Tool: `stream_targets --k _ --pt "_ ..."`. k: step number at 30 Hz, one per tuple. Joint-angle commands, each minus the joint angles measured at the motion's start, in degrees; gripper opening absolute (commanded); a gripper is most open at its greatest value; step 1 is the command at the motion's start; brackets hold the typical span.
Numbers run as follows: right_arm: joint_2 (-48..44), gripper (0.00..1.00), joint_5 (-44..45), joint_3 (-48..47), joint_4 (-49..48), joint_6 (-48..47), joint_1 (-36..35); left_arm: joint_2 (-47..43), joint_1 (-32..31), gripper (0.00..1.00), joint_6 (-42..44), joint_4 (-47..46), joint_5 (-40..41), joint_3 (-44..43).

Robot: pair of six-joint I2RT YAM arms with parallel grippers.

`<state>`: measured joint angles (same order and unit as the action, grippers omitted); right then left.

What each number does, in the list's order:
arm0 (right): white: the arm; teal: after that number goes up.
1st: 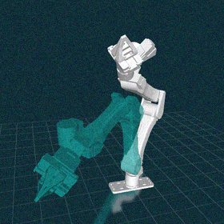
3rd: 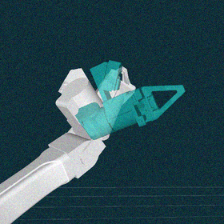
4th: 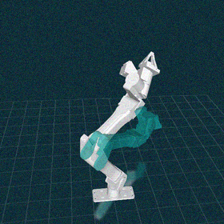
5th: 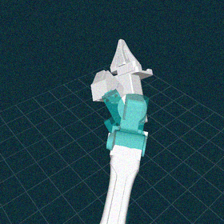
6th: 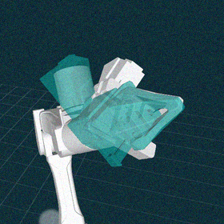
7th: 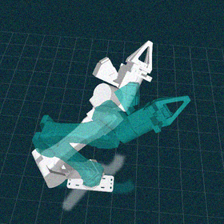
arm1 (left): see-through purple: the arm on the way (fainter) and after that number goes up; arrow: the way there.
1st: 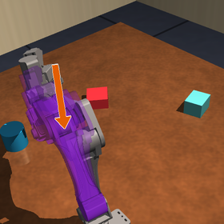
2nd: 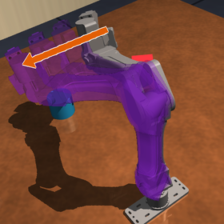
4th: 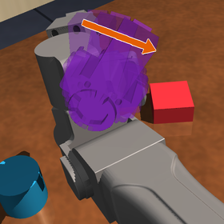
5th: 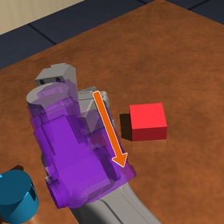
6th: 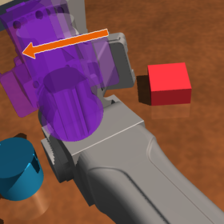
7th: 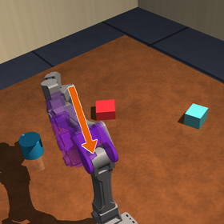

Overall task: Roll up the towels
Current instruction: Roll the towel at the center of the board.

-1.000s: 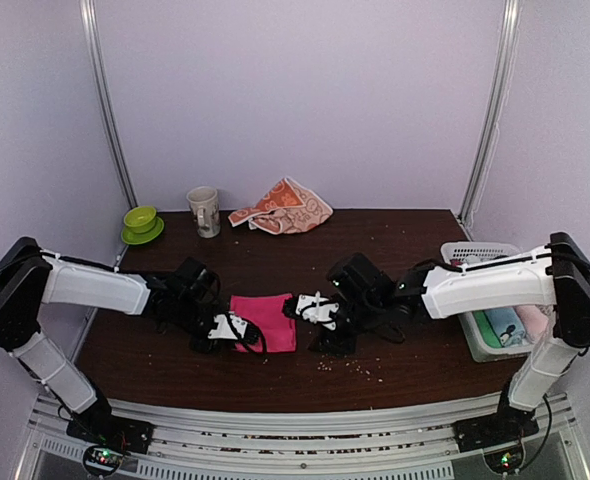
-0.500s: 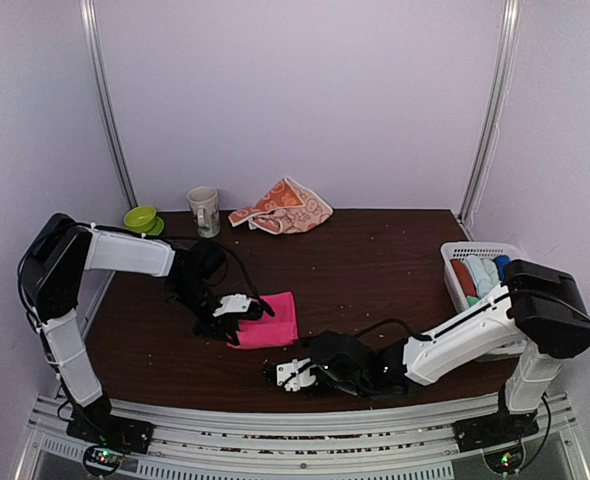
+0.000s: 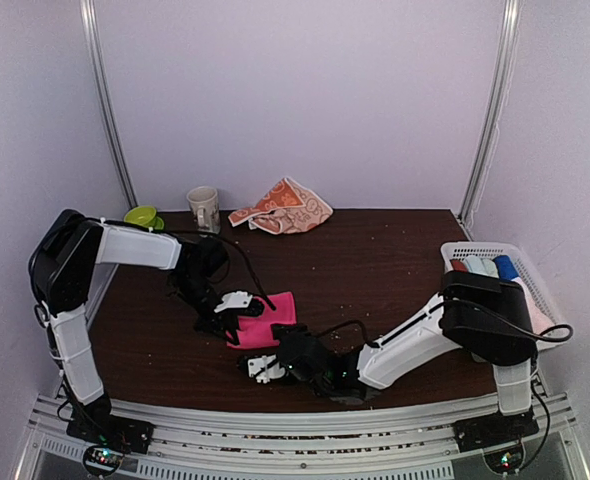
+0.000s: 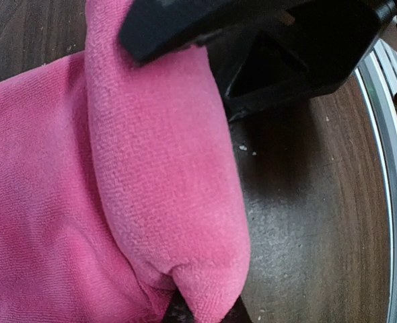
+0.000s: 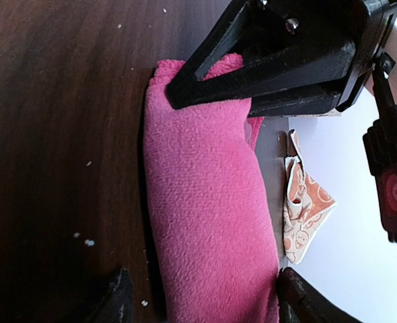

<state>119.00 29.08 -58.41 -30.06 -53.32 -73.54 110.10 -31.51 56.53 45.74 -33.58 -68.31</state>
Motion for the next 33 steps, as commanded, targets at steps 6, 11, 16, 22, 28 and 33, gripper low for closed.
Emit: stream_targets --k 6,11,16,22,28,33 --pt "3.43 0.54 -1.14 -5.55 7.59 2.17 3.56 5.01 -0.03 0.0 1.28 5.5 6.16 1.47" --pt "3.26 0.27 -6.76 -8.29 16.48 5.39 4.35 5.12 0.44 0.0 1.64 5.49 6.05 1.43" --pt "2.82 0.17 -10.16 -9.7 21.8 7.78 4.59 4.57 0.82 0.07 1.57 4.79 6.49 1.64" --pt "2.24 0.11 -15.16 -11.83 27.49 12.51 5.38 -0.91 2.32 0.41 1.66 1.22 7.99 3.93" --pt "1.11 0.1 -22.53 -14.35 34.09 17.22 6.59 -10.94 3.89 0.6 0.3 -9.37 12.13 11.56" --pt "2.01 0.1 -30.82 -18.43 42.39 21.52 8.0 -19.55 5.28 0.65 -2.43 -22.56 14.76 19.99"
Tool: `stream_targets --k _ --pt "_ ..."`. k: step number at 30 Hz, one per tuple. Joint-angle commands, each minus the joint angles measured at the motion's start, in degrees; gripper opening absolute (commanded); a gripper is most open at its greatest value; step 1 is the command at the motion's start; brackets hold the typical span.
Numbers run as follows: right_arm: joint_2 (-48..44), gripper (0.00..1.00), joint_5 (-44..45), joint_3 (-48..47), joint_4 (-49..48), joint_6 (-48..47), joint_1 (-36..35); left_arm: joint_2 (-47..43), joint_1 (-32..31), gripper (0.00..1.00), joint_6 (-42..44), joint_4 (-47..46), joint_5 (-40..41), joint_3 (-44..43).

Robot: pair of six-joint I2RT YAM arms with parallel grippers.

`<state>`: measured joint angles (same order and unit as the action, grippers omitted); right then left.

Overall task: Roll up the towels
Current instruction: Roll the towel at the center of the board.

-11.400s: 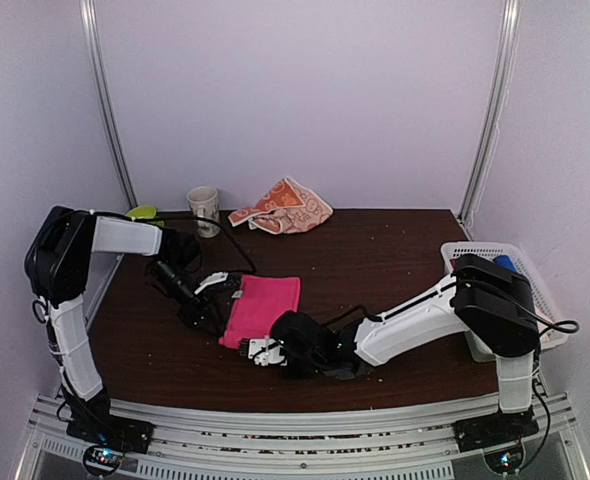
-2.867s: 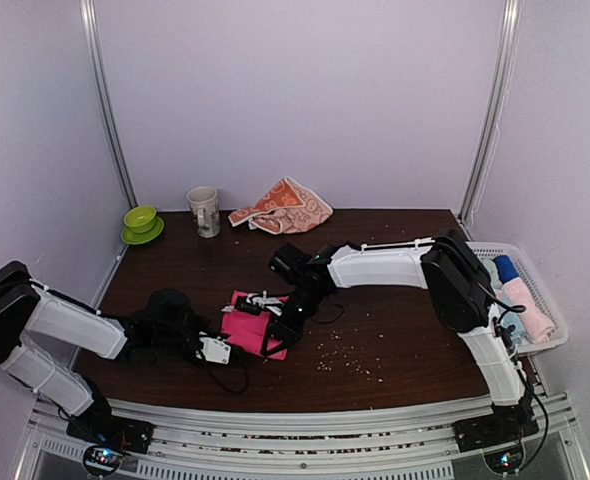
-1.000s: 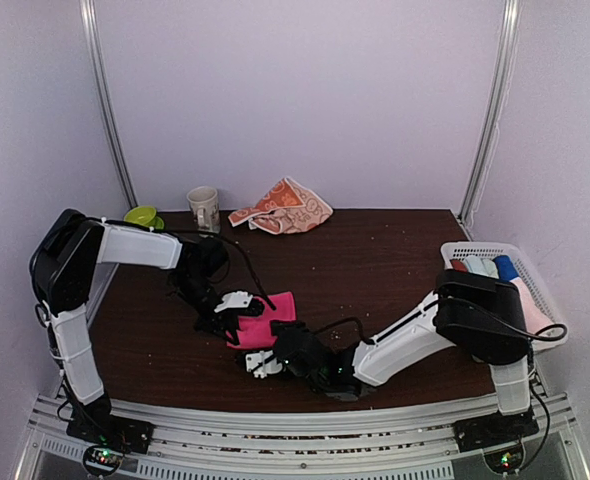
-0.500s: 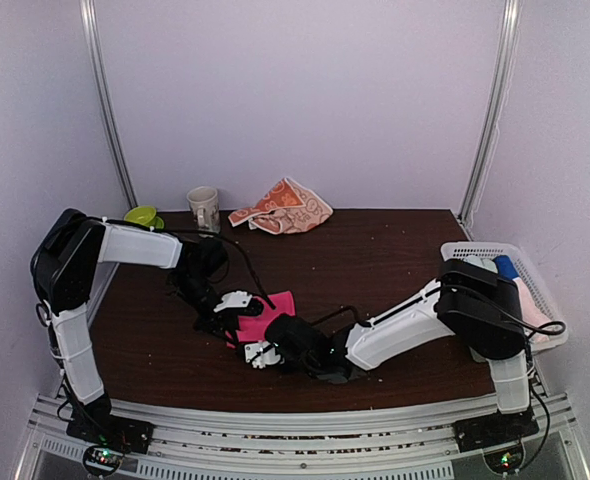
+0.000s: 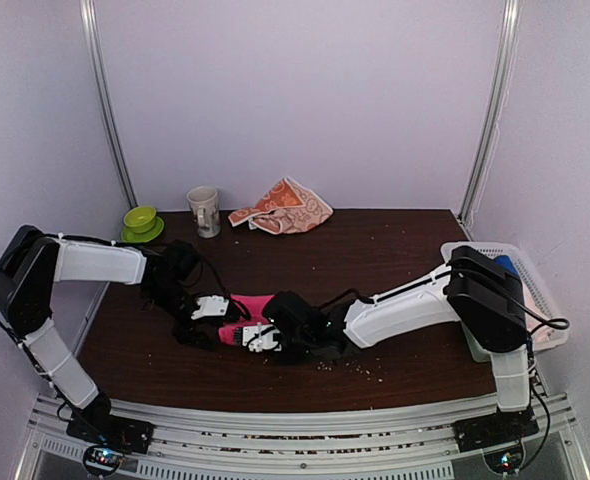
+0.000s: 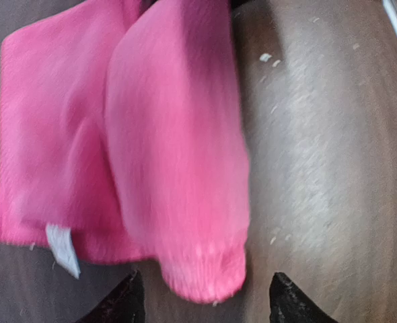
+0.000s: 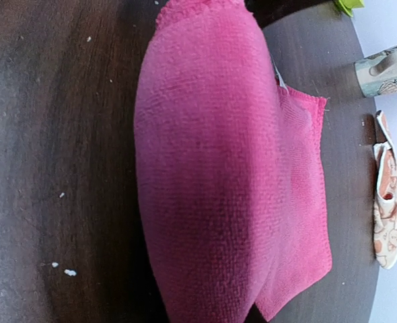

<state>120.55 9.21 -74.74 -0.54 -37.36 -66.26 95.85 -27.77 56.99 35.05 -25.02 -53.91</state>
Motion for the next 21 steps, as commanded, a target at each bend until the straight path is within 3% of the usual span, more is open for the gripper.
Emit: stream_targets --k 1,5,11,15,21 --pt "1.0 0.11 -12.7 -3.27 14.98 6.17 0.96 -7.1 1.58 0.66 -3.58 -15.03 7.01 7.75" --pt "3.21 0.11 -18.08 -7.79 21.57 8.76 1.95 -14.08 1.86 0.67 -5.47 -26.76 8.81 15.4" --pt "5.64 0.11 -24.2 -12.74 27.14 11.65 3.32 -24.79 1.96 0.67 -3.28 -36.43 4.73 25.76" --pt "7.84 0.13 -26.93 -17.77 32.36 14.17 4.01 -30.96 1.86 0.67 0.61 -40.58 1.93 32.31" --pt "11.38 0.15 -32.13 -24.74 39.6 16.23 5.11 -32.47 1.69 0.66 3.32 -41.25 1.17 35.96"
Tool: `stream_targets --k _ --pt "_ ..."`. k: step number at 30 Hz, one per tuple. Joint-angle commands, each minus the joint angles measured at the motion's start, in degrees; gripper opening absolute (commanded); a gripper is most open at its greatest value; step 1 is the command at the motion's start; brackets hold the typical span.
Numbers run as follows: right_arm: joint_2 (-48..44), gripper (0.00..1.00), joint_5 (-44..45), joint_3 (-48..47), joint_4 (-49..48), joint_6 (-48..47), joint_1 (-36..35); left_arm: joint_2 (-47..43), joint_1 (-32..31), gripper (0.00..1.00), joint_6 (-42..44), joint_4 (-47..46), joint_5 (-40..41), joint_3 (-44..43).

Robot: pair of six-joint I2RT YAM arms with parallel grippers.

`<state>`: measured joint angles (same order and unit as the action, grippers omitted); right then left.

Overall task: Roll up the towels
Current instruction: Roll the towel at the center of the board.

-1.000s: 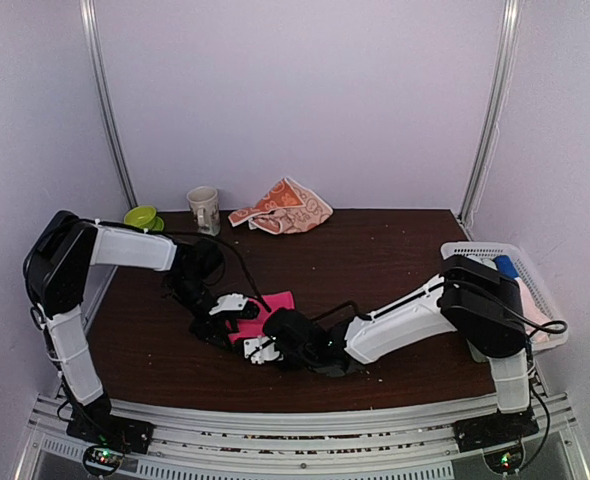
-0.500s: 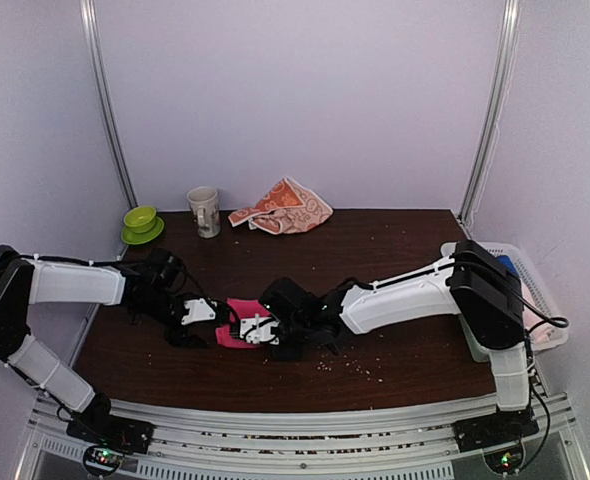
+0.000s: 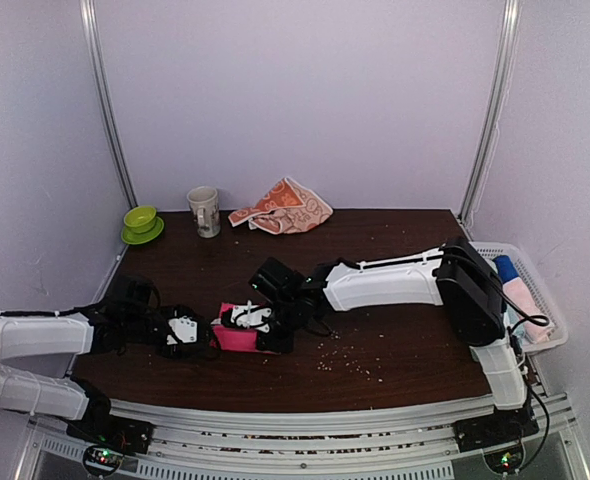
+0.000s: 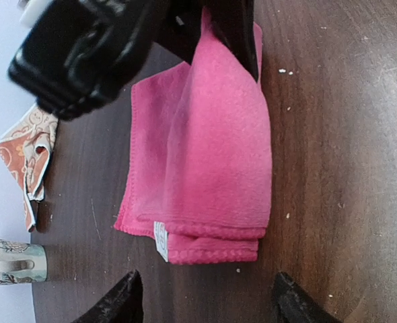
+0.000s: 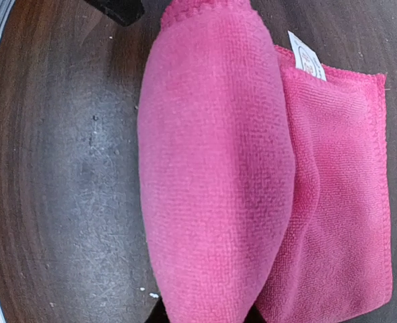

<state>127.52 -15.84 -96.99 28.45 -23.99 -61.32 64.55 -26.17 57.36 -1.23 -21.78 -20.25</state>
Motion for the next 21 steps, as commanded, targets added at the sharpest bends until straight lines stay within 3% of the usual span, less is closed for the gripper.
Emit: stream_targets --k 1,8,16,21 --pt "4.88 0.15 -7.89 -3.62 11.19 3.34 0.42 -1.34 0.06 0.66 3.12 -5.18 -2.11 2.62" --pt "9.51 0.15 -15.24 -9.9 14.9 8.04 4.05 -1.42 -3.5 0.65 4.21 -8.15 0.77 4.41" --pt "12.73 0.15 -18.0 -14.09 17.05 9.98 5.4 -0.42 -11.49 0.66 2.36 -16.44 9.27 6.52" --pt "14.15 0.15 -19.35 -15.86 18.22 10.36 5.96 -0.69 -13.18 0.68 2.37 -22.78 11.9 8.62"
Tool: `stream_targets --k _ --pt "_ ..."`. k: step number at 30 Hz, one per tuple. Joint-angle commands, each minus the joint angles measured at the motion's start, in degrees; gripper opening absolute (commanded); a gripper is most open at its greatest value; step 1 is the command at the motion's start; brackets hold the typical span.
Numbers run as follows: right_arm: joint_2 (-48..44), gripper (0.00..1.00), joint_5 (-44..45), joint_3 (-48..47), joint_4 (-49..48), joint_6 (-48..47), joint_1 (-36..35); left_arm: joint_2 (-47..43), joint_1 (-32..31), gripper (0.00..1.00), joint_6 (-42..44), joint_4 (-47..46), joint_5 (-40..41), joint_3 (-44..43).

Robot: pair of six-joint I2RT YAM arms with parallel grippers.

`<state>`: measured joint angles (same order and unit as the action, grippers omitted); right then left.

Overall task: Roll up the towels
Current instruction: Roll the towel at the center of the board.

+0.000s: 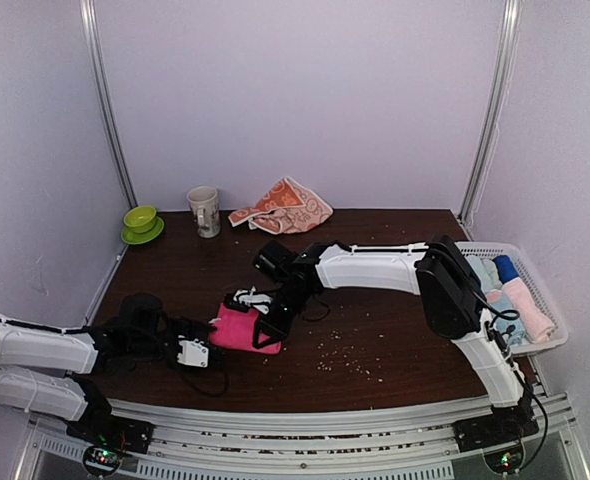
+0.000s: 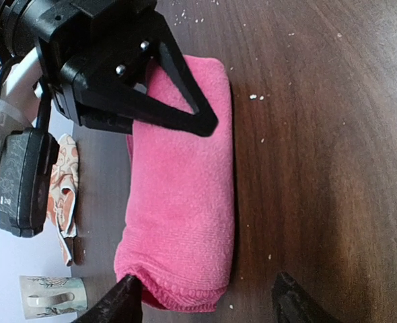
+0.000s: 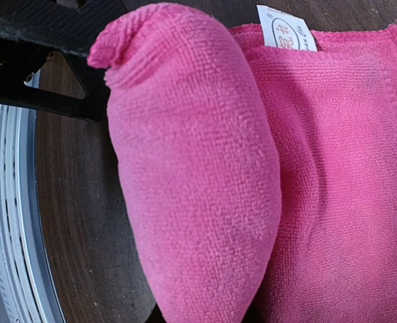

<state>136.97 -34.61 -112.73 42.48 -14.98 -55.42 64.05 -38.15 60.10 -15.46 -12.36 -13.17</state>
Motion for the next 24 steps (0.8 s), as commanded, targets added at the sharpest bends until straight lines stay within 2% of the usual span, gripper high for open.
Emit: stream_targets --k 1,4,6,14,20,24 --pt "4.98 0.15 -0.96 -0.27 4.38 1.35 0.22 -0.02 -1.44 0.68 -0.18 -8.85 2.78 1.52" --pt "5.55 0.15 -1.39 -0.63 4.9 1.42 0.61 -0.9 -2.74 0.72 -0.64 -12.44 4.27 1.57" --pt "5.76 0.15 -1.47 -0.52 5.08 1.51 0.79 -2.93 -3.47 0.74 0.52 -15.39 4.91 4.73" --pt "5.6 0.15 -1.61 0.1 5.36 1.26 1.15 -2.89 -4.91 0.74 1.93 -11.5 3.4 2.59" --pt "5.86 0.15 -2.26 0.23 5.47 1.1 1.24 7.82 -4.92 0.76 3.44 -8.72 6.76 -3.81" --pt "5.43 0.15 -2.56 1.33 5.21 0.81 1.35 11.85 -4.92 0.76 4.16 -10.19 8.36 -4.57"
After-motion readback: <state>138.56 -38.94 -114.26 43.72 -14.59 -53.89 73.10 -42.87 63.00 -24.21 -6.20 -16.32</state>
